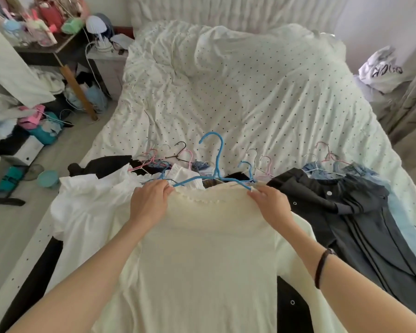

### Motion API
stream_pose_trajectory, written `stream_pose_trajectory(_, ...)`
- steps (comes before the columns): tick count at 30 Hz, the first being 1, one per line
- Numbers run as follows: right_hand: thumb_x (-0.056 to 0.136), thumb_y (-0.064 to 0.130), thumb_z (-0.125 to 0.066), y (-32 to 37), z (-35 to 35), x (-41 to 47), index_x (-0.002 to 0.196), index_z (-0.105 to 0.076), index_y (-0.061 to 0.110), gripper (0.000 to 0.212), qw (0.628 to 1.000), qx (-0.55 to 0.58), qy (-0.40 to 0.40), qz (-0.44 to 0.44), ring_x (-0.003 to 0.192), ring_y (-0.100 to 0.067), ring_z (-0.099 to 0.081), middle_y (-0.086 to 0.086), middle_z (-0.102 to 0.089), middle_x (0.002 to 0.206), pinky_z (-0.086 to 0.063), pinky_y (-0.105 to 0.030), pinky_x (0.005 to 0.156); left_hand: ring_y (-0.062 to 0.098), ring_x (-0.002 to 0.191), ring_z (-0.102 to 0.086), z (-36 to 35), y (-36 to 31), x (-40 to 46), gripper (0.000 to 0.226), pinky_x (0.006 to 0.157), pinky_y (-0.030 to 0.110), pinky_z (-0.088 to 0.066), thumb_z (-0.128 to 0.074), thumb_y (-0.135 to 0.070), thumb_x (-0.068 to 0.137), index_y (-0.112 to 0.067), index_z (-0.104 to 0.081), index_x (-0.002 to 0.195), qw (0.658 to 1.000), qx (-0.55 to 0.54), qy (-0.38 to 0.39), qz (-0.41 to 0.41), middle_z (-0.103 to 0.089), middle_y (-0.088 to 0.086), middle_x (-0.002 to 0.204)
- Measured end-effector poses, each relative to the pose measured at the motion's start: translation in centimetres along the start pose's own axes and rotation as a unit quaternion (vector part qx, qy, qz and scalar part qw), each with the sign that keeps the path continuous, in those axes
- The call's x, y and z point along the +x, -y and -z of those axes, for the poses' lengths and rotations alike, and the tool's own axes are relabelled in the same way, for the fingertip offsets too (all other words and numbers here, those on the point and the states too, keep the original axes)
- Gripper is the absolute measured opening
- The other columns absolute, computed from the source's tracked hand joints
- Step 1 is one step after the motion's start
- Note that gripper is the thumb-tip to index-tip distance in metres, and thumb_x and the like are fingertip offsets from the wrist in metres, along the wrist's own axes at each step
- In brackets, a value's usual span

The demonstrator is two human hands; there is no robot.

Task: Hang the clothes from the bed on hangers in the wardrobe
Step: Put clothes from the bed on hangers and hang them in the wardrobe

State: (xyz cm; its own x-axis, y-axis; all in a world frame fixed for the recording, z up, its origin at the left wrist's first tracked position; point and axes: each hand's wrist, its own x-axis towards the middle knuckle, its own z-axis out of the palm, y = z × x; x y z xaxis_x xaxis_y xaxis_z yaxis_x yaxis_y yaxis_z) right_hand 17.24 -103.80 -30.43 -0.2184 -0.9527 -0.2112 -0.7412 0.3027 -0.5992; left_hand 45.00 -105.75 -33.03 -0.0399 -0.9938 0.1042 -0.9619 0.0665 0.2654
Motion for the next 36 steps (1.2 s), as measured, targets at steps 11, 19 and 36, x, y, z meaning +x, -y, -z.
stream_pose_trajectory(11,0.092,0.039,-0.045,-4.7,-6.5,8.8,0.097,-0.063,0.019,0.027,0.990,-0.069,0.068,-0.104,0.100,-0.029,-0.055,-0.004,-0.059,0.094,-0.041,-0.038,0.084,0.035,0.095,-0.056,-9.9,1.1,6.2,0.023,0.073,0.044,-0.042,-0.049,-0.026,0.094,-0.008,-0.062,0.092,0.995,0.006,0.096,0.018,-0.063,0.013,0.095)
stream_pose_trajectory(19,0.095,0.040,-0.045,-6.2,-7.9,9.7,0.136,-0.042,0.017,0.047,0.982,-0.111,0.145,-0.044,0.125,-0.025,-0.043,-0.007,-0.048,0.136,-0.037,-0.037,0.100,0.031,0.112,-0.051,-12.8,1.4,7.0,0.036,0.088,0.042,-0.041,-0.047,-0.025,0.094,-0.014,-0.051,0.128,0.980,0.003,0.192,0.054,-0.056,0.013,0.121)
stream_pose_trajectory(36,0.096,0.046,-0.039,-9.8,7.2,0.0,0.147,-0.020,0.024,0.059,0.980,-0.190,-0.054,0.036,0.143,-0.018,-0.012,-0.001,-0.021,0.154,-0.004,-0.041,0.116,0.035,0.120,-0.050,-4.5,-20.0,5.0,0.055,0.094,0.050,-0.042,-0.036,-0.040,0.084,-0.010,-0.054,0.126,0.950,-0.054,0.099,-0.290,-0.054,0.017,0.128)
